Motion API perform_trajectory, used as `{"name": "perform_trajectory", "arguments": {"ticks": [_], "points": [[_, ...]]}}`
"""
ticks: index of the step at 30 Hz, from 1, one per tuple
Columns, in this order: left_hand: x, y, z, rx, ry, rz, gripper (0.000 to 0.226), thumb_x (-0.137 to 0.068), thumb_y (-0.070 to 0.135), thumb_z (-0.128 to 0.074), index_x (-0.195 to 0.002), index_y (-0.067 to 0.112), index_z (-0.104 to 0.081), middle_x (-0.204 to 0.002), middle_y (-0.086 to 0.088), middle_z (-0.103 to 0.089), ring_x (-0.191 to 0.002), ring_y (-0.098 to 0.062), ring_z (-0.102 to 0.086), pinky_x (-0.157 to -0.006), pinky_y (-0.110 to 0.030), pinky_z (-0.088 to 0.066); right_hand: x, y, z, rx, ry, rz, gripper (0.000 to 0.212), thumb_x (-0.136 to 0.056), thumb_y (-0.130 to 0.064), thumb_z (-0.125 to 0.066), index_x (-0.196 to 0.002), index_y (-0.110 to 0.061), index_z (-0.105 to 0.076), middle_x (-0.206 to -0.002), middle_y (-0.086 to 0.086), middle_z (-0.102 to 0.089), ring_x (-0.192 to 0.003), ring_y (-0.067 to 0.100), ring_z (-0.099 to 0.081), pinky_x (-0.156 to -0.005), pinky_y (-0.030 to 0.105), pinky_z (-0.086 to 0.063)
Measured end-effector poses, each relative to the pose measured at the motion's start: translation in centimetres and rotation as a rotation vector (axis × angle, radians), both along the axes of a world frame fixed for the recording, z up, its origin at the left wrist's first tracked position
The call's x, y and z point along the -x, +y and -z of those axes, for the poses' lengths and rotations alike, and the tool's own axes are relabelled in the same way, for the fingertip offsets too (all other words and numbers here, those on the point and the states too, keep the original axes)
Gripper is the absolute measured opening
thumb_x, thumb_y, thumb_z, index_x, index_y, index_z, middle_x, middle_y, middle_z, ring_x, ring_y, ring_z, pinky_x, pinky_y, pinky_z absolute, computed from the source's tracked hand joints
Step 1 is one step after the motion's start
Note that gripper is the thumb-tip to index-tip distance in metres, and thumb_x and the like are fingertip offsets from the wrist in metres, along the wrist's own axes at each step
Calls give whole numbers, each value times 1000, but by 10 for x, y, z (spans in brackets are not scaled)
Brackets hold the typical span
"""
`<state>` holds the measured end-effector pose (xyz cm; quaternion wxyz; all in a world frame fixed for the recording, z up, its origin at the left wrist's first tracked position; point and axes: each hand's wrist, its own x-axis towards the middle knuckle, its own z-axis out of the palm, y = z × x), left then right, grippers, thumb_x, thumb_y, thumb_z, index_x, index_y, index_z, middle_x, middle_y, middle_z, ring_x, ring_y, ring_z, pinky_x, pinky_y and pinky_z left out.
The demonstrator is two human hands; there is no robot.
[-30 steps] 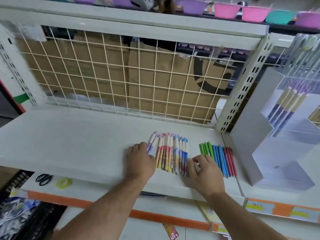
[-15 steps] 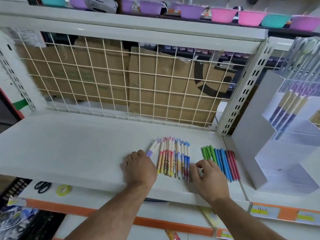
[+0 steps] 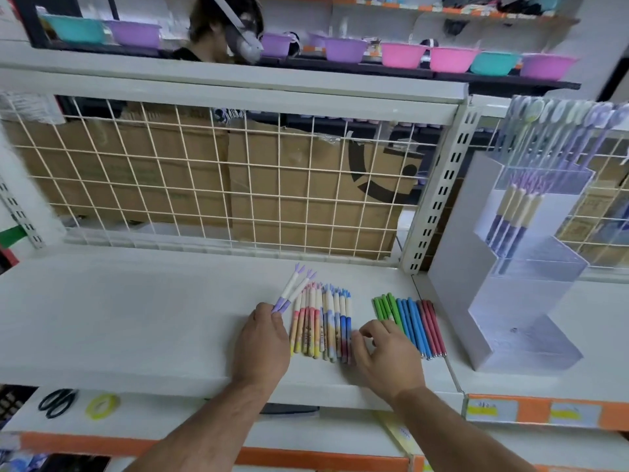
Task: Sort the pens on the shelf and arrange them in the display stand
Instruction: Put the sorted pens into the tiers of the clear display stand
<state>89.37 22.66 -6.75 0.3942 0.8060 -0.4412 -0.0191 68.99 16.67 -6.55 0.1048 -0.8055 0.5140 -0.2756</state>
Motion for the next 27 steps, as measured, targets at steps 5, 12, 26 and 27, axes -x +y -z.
{"name": "perform_trajectory", "arguments": {"ticks": [5,12,26,27], "points": [[30,-5,-19,111,134,119,17,-102,23,-40,-89,17,-50,-75,0,-59,-72,-29,-55,-58,-37,-37,-2,1,-24,-235,-271,2,13,-93,-36,-59,-94,-28,-69,-89,-17,-66,-80,0,-60,-74,26,-54],[117,-21,-34,190,288,187,25,-99,12,-48,-74,15,-48,-60,2,-53,-63,-3,-49,-55,-32,-24,29,-6,-67,-410,-694,-62,4,-87,-20,-73,-86,-16,-72,-72,-9,-69,-63,2,-59,-64,18,-47],[295,-83,-65,272,748,313,21,-101,6,-49,-81,11,-55,-63,0,-61,-57,-16,-54,-54,-32,-44,185,-84,-106,-414,-658,-186,12,-89,-11,-69,-77,-11,-69,-65,6,-68,-61,25,-66,-53,32,-52],[305,-86,-68,283,762,326,19,-101,4,-49,-83,8,-55,-66,-3,-63,-59,-16,-56,-57,-30,-47,196,-88,-110,-422,-654,-201,13,-89,-9,-68,-77,-8,-69,-63,5,-67,-55,22,-63,-49,29,-51]]}}
